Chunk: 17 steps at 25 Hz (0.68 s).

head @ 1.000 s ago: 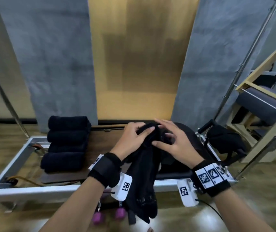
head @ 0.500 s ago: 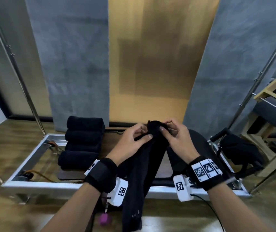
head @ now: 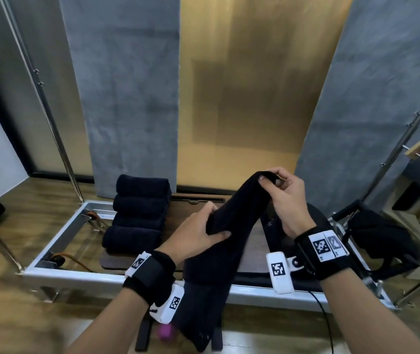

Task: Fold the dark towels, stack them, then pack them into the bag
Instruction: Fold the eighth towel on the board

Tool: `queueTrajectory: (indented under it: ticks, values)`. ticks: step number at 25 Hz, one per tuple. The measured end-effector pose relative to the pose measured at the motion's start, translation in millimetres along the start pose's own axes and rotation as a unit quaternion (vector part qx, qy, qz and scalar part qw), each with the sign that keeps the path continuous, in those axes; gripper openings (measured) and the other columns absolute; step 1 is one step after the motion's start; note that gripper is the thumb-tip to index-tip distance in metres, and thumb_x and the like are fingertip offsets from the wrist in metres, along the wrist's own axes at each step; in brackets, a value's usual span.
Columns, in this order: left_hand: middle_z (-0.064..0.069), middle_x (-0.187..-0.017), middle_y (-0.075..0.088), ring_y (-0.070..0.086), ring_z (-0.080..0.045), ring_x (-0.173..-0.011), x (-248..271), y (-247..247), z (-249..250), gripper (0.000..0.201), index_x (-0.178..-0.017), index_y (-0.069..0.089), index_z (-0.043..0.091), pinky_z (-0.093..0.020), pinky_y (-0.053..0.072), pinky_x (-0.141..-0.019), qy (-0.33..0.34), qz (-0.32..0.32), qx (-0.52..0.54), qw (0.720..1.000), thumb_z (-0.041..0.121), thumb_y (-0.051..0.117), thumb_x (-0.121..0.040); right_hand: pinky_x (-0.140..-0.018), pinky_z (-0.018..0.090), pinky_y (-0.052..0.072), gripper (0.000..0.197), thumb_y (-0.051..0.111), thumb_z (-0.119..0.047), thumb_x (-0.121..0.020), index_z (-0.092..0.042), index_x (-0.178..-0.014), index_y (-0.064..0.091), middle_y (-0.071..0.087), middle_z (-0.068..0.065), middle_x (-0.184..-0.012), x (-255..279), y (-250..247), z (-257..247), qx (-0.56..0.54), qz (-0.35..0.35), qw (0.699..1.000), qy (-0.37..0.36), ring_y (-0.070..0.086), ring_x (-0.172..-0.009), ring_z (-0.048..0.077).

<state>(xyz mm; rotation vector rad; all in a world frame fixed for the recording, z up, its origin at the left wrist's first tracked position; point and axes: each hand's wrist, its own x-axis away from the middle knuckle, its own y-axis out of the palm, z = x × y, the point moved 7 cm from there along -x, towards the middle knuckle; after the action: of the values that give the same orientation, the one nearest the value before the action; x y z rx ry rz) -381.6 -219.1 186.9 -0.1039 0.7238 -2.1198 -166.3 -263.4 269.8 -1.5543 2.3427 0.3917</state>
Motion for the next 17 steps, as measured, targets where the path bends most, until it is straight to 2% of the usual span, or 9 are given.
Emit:
queueTrajectory:
  ticks: [2,3,7,8,10,12,14,15,17]
  values:
    - [0.009,-0.112,0.073,0.071,-0.010,-0.108,7.8,-4.9,-11.0,0.027,-0.109,0.054,0.029,-0.047,0.060,-0.095,0.017,0.022,0.058,0.998,0.028,0.077,-0.095,-0.071,0.024,0.058,0.003,0.073,-0.008,-0.095,-0.006,-0.097,0.072,0.077,0.005,-0.083,-1.1,-6.6,-0.3,0.004,0.012,1.000,0.004,0.073,-0.079,0.015]
    - [0.006,-0.113,0.071,0.071,-0.013,-0.108,11.8,-9.7,-14.6,0.026,-0.110,0.054,0.025,-0.046,0.061,-0.094,0.023,0.046,0.081,0.995,0.021,0.076,-0.096,-0.069,0.022,0.058,0.002,0.074,-0.008,-0.094,-0.008,-0.095,0.073,0.078,0.006,-0.083,-1.1,-9.6,-0.6,0.004,0.018,1.000,0.003,0.074,-0.078,0.015]
    - [0.001,-0.103,0.066,0.067,-0.013,-0.098,23.5,-37.9,-20.4,0.008,-0.096,0.070,0.014,-0.028,0.058,-0.085,0.050,0.176,0.072,0.980,0.011,0.078,-0.095,-0.065,0.022,0.058,0.003,0.077,-0.008,-0.092,-0.009,-0.092,0.075,0.079,0.008,-0.083,2.8,-25.2,0.9,-0.003,0.044,0.999,0.020,0.076,-0.075,0.017]
    - [0.000,-0.101,0.070,0.069,-0.014,-0.096,24.5,-42.9,-20.6,0.002,-0.096,0.074,0.011,-0.030,0.058,-0.085,0.049,0.193,0.074,0.977,0.009,0.075,-0.096,-0.065,0.022,0.058,0.003,0.077,-0.008,-0.091,-0.008,-0.092,0.075,0.079,0.009,-0.083,4.8,-27.9,2.1,0.000,0.044,0.999,0.026,0.076,-0.075,0.018]
    - [-0.006,-0.094,0.073,0.070,-0.020,-0.091,23.2,-45.1,-19.4,0.015,-0.098,0.074,0.005,-0.041,0.057,-0.084,0.041,0.195,0.081,0.977,0.010,0.063,-0.105,-0.065,0.023,0.058,0.004,0.079,-0.009,-0.091,-0.008,-0.092,0.075,0.079,0.011,-0.084,7.9,-31.8,4.0,0.004,0.039,0.999,0.034,0.077,-0.075,0.020]
    - [-0.008,-0.089,0.067,0.063,-0.017,-0.084,24.1,-36.1,-16.7,0.027,-0.098,0.063,0.010,-0.041,0.051,-0.078,0.024,0.165,0.108,0.980,0.030,0.051,-0.112,-0.065,0.022,0.058,0.004,0.080,-0.011,-0.090,-0.009,-0.091,0.077,0.079,0.012,-0.084,8.9,-35.2,3.5,0.007,0.040,0.999,0.033,0.077,-0.076,0.020]
    - [0.007,-0.097,0.067,0.065,-0.005,-0.091,24.9,-24.2,-19.1,0.030,-0.107,0.054,0.024,-0.030,0.053,-0.080,0.006,0.120,0.127,0.985,0.054,0.058,-0.104,-0.065,0.021,0.058,0.004,0.081,-0.011,-0.089,-0.010,-0.089,0.077,0.079,0.012,-0.083,8.7,-39.6,1.7,0.021,0.047,0.998,0.023,0.077,-0.076,0.019]
    - [0.014,-0.104,0.068,0.067,-0.002,-0.098,24.7,-20.4,-22.8,0.036,-0.113,0.050,0.031,-0.027,0.056,-0.084,0.000,0.100,0.114,0.988,0.056,0.069,-0.097,-0.065,0.020,0.057,0.004,0.081,-0.010,-0.089,-0.010,-0.087,0.077,0.079,0.011,-0.082,8.6,-42.6,1.7,0.031,0.050,0.998,0.019,0.077,-0.075,0.019]
    - [0.016,-0.103,0.067,0.069,-0.005,-0.099,26.1,-22.6,-29.1,0.047,-0.116,0.045,0.038,-0.026,0.057,-0.086,0.008,0.092,0.066,0.994,0.040,0.084,-0.089,-0.065,0.019,0.057,0.004,0.081,-0.011,-0.088,-0.013,-0.086,0.078,0.079,0.010,-0.080,9.5,-49.8,4.5,0.046,0.059,0.997,0.018,0.077,-0.074,0.017]
